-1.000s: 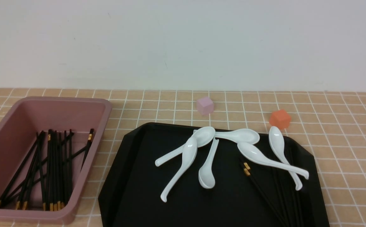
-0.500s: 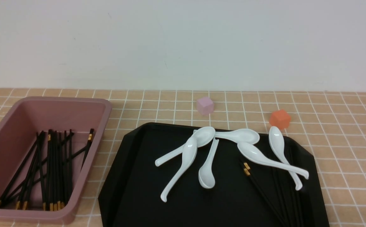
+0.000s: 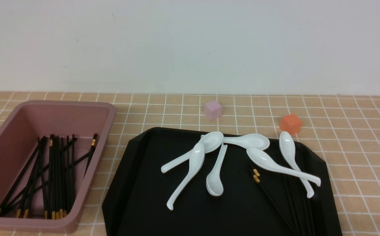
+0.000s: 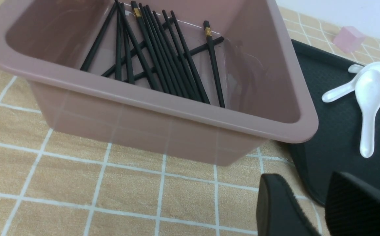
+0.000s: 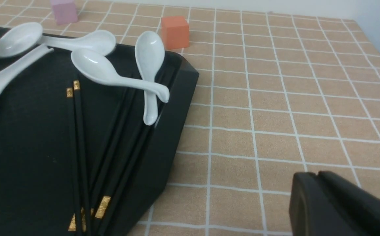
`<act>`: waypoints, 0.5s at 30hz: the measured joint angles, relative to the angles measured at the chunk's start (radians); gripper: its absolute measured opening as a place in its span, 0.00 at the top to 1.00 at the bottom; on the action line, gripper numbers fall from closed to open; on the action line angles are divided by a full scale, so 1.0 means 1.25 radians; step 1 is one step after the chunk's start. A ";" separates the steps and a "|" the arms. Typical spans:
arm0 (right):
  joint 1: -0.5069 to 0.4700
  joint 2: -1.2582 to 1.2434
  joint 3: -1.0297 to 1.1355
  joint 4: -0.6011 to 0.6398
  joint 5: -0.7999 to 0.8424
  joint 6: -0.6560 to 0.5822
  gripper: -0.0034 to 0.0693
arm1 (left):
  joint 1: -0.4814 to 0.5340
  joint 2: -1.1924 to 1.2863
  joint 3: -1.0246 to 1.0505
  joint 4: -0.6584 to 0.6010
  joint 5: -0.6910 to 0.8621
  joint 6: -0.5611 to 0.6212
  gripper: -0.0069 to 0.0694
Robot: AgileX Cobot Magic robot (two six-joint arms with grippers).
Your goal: On brown tablecloth take chopsticks from black tray and put them in box.
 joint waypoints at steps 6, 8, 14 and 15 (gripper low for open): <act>0.000 0.000 0.000 0.000 0.000 0.000 0.86 | 0.000 0.000 0.000 0.000 0.000 0.000 0.60; 0.000 0.000 0.000 0.000 0.000 0.000 0.86 | 0.000 0.000 0.000 0.000 0.000 0.000 0.60; 0.000 0.000 0.000 0.000 0.000 0.000 0.85 | 0.000 0.000 0.000 0.000 0.000 0.000 0.60; 0.000 0.000 0.000 0.000 0.000 0.000 0.85 | 0.000 0.000 0.000 0.000 0.000 0.000 0.60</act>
